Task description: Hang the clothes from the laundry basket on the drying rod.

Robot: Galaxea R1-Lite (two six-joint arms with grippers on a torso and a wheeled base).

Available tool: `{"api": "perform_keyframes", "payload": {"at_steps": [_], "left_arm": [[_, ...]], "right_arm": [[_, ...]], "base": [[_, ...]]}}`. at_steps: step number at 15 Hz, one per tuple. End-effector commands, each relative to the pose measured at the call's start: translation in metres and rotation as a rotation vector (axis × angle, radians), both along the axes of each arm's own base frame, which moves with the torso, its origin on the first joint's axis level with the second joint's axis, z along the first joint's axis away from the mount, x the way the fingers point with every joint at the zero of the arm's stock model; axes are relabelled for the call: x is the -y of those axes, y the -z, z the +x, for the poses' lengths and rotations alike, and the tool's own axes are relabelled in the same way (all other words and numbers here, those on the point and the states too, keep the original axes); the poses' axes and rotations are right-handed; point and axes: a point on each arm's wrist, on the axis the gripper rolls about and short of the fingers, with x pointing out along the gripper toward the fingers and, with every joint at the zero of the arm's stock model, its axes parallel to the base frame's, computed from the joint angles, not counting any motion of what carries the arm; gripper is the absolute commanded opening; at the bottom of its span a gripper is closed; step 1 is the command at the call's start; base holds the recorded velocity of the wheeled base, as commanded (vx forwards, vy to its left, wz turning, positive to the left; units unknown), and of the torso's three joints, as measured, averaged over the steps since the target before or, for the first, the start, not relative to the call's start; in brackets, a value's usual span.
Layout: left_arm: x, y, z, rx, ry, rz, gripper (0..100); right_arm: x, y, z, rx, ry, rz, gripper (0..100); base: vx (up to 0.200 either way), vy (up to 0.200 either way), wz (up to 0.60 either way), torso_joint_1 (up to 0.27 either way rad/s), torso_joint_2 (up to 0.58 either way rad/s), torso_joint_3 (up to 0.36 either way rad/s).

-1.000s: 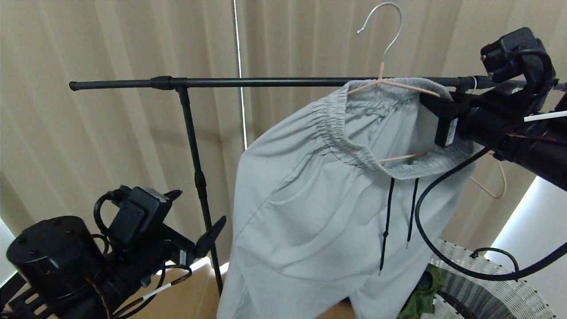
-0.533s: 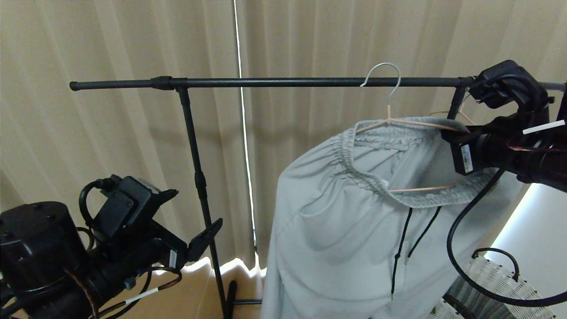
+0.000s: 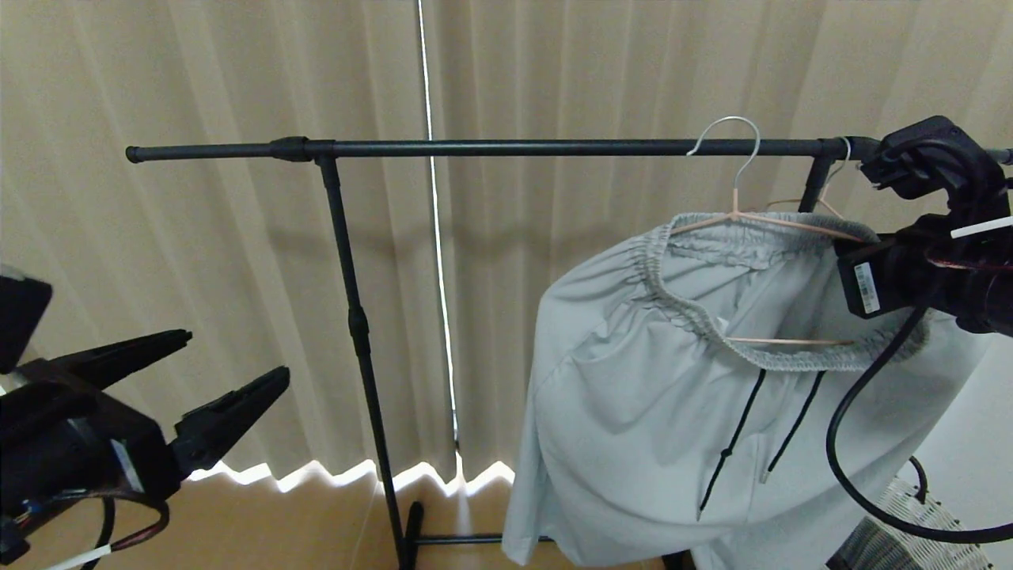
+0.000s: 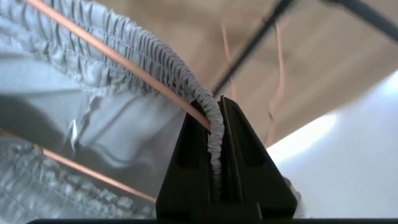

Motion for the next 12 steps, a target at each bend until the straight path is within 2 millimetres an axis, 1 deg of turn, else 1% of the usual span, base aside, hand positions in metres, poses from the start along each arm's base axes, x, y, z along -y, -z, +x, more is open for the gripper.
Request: {"api": "perform_keyframes", "payload": {"at_steps": [1, 2, 4, 7, 10, 12], "left_arm": [[-0.012, 0.005, -0.021, 0.057, -0.028, -0.028, 100], [-0.012, 0.007, -0.021, 0.067, -0.029, -0.040, 100], [-0.011, 0.002, -0.018, 0.116, -0.029, -0.070, 100], [-0.008, 0.001, -0.010, 0.129, -0.030, -0.073, 100], [-0.010, 0.001, -0.008, 0.139, -0.047, -0.074, 100], [-0.010, 0.000, -0.008, 0.143, -0.050, -0.072, 100]], "right_arm": [[0.004, -0.003, -0.004, 0.002, 0.022, -0.004, 0], [0.005, -0.004, -0.005, 0.000, 0.034, -0.007, 0], [0.010, -0.005, -0.005, 0.002, 0.076, -0.014, 0], [0.013, -0.005, -0.004, 0.006, 0.107, -0.019, 0], [0.014, -0.006, -0.002, 0.009, 0.114, -0.015, 0], [0.012, 0.000, 0.004, 0.002, 0.133, 0.048, 0]], "base": [[0.000, 0.000, 0.00, 0.000, 0.00, 0.000], [0.000, 0.000, 0.00, 0.000, 0.00, 0.000], [0.000, 0.000, 0.00, 0.000, 0.00, 0.000], [0.000, 0.000, 0.00, 0.000, 0.00, 0.000], [0.000, 0.000, 0.00, 0.000, 0.00, 0.000], [0.000, 0.000, 0.00, 0.000, 0.00, 0.000]]}}
